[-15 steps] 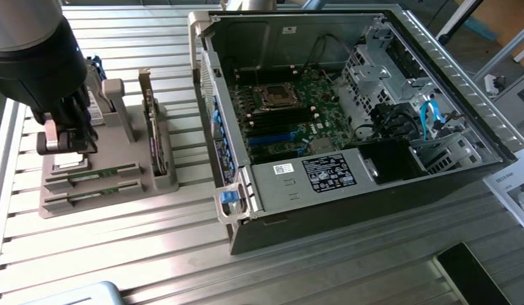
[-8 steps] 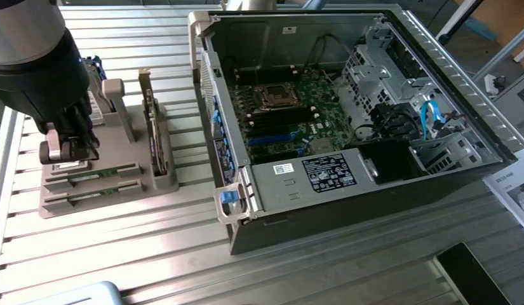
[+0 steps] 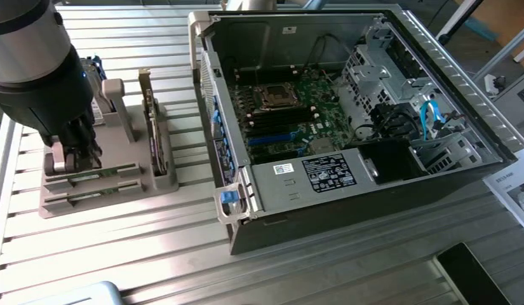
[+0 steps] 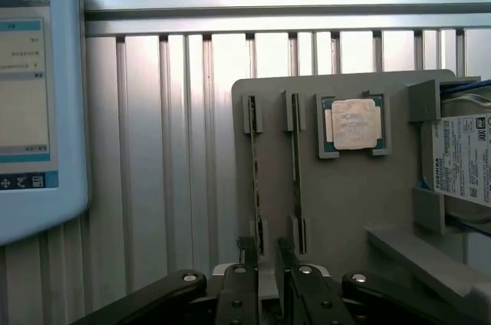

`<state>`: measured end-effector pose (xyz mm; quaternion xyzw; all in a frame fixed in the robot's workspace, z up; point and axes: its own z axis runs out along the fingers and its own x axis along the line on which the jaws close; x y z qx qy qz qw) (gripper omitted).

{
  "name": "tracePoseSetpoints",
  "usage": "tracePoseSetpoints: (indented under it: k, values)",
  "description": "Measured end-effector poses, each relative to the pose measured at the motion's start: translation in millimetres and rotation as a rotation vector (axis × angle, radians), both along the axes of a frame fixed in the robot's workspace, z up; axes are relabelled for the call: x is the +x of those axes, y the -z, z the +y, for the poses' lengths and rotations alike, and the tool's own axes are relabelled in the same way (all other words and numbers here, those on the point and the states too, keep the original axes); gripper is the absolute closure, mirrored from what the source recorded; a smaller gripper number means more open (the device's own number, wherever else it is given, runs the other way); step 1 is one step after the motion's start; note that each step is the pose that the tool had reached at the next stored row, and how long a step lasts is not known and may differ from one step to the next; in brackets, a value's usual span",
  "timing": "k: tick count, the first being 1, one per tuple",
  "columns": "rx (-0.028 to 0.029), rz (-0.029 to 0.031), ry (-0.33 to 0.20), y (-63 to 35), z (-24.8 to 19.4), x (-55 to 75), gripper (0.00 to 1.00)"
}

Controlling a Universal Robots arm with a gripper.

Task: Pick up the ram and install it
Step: 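Pick up the ram and move it above insertion slot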

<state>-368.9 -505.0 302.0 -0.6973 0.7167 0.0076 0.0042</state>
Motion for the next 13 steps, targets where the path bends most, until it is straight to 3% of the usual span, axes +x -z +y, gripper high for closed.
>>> tracePoseSetpoints:
  k: [8, 13]
  values:
    - [0.0, -0.0001, 0.0, 19.2, -3.3, 0.0, 0.76]
    - [0.0, 0.0, 0.0, 22.4, -3.8, 0.0, 0.76]
